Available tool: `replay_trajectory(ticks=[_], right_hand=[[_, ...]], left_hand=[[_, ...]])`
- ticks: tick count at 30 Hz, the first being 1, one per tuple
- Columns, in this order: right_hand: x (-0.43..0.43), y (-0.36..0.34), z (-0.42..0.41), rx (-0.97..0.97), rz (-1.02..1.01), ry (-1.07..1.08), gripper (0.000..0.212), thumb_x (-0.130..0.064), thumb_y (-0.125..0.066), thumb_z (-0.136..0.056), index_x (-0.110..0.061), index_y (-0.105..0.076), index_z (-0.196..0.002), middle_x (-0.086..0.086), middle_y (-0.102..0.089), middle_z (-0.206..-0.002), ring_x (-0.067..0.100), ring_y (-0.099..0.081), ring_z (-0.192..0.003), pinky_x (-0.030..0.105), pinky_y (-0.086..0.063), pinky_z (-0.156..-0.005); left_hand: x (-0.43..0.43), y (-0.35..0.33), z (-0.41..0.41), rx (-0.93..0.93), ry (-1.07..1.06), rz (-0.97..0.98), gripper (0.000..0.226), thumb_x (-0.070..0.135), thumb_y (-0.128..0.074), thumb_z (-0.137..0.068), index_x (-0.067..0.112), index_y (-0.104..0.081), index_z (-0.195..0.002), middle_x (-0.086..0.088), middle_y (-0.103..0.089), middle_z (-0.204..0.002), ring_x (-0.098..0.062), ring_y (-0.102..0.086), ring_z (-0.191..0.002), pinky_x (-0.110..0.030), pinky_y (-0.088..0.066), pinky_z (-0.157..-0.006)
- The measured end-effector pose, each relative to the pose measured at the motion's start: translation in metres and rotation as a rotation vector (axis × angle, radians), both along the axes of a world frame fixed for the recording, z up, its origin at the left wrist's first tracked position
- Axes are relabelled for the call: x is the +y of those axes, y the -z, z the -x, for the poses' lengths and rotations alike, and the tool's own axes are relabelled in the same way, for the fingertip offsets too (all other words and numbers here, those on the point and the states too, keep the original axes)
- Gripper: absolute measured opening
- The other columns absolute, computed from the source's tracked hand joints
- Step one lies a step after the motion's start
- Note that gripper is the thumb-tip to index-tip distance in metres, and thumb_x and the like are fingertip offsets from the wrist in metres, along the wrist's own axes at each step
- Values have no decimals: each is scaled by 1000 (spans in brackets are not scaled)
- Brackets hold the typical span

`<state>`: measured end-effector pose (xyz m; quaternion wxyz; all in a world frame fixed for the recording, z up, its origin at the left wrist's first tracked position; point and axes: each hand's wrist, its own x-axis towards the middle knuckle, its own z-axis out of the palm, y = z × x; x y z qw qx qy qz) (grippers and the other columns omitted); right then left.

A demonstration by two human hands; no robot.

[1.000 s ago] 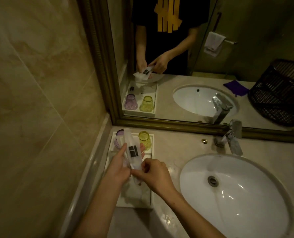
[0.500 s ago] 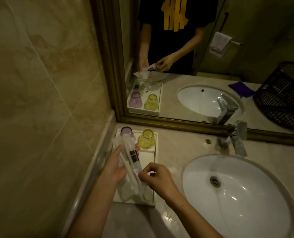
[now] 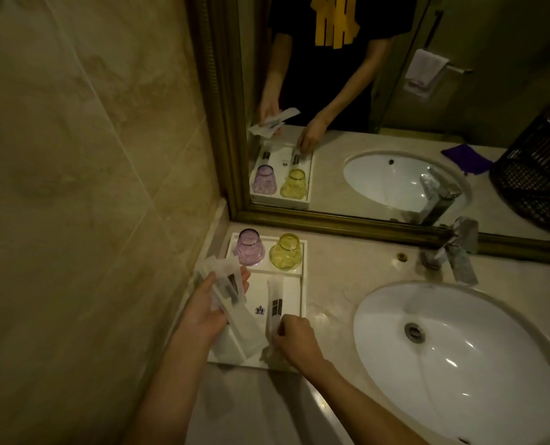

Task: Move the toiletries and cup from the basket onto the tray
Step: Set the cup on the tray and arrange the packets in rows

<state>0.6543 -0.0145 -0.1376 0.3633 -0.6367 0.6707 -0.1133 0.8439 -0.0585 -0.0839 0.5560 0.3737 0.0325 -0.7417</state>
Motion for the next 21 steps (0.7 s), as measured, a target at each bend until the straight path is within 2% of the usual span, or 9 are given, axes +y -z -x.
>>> replay_trajectory(ticks=[2, 3, 5, 7, 9, 12, 15, 18, 21], right_hand=[[-5, 13, -4, 45, -2, -45, 30, -12, -60, -89, -21, -54, -61, -3, -64, -73, 14, -62, -67, 25, -57, -66], [-6, 18, -6, 73, 2, -64, 26, -16, -60, -89, -19, -56, -63, 1, -67, -76, 17, -63, -68, 32, -59, -67], [-9, 20, -6, 96, -11, -69, 25, -27, -60, -92, -18, -56, -69, 1, -66, -78, 18, -60, -66, 29, -53, -59], [-7, 3, -6, 67, 44, -41, 32, -35, -58, -96, -13, -57, -73, 2, -65, -77, 18, -59, -66, 30, -50, -60], [0, -25, -5, -140, 70, 45, 41, -42, -55, -100, -8, -67, -79, 5, -70, -75, 16, -62, -63, 39, -57, -68], [15, -63, -3, -481, -154, 80, 43, -49, -53, -101, -14, -72, -85, -4, -68, -73, 9, -56, -54, 24, -52, -53], [22, -75, -2, -541, -281, 0, 36, -42, -67, -94, -6, -73, -94, -4, -63, -73, 8, -51, -55, 19, -41, -49], [23, -76, -2, -544, -251, 25, 26, -28, -72, -90, -3, -73, -98, 2, -65, -77, 5, -53, -55, 20, -42, -49], [26, -78, 1, -629, -192, 79, 23, -24, -69, -93, -2, -71, -96, 7, -65, -80, 7, -55, -54, 20, -44, -48]], left_hand=[[2, -1, -1, 5, 33, 21, 80, 16, -93, -50, -10, -63, -120, -30, -62, -125, -37, -69, -103, -50, -54, -87], [4, -4, 0, 1, 40, 25, 67, 17, -90, -59, -10, -66, -115, -30, -62, -125, -36, -70, -102, -49, -55, -87], [5, -4, 2, -15, 19, -13, 44, 22, -62, -90, -8, -61, -123, -29, -62, -123, -34, -68, -104, -48, -55, -85], [5, -2, 3, -19, -8, -49, 44, 25, -46, -102, -5, -51, -133, -29, -63, -121, -34, -66, -106, -48, -55, -85], [5, -3, 7, -20, -7, -56, 46, 25, -44, -103, -5, -48, -137, -31, -64, -121, -35, -65, -108, -48, -55, -85], [7, -6, 14, -27, 27, -56, 45, 25, -45, -102, -5, -49, -136, -29, -64, -121, -31, -65, -108, -44, -55, -86], [8, -5, 22, -62, 77, -54, 45, 24, -47, -101, -5, -52, -135, -26, -63, -128, -30, -63, -116, -40, -53, -94], [9, -3, 26, -104, 86, -57, 43, 22, -51, -99, -1, -53, -135, -24, -65, -126, -31, -62, -117, -41, -51, -88], [8, 0, 20, -150, 42, -74, 38, 20, -53, -98, 1, -57, -131, -21, -66, -124, -30, -65, -108, -45, -53, -86]])
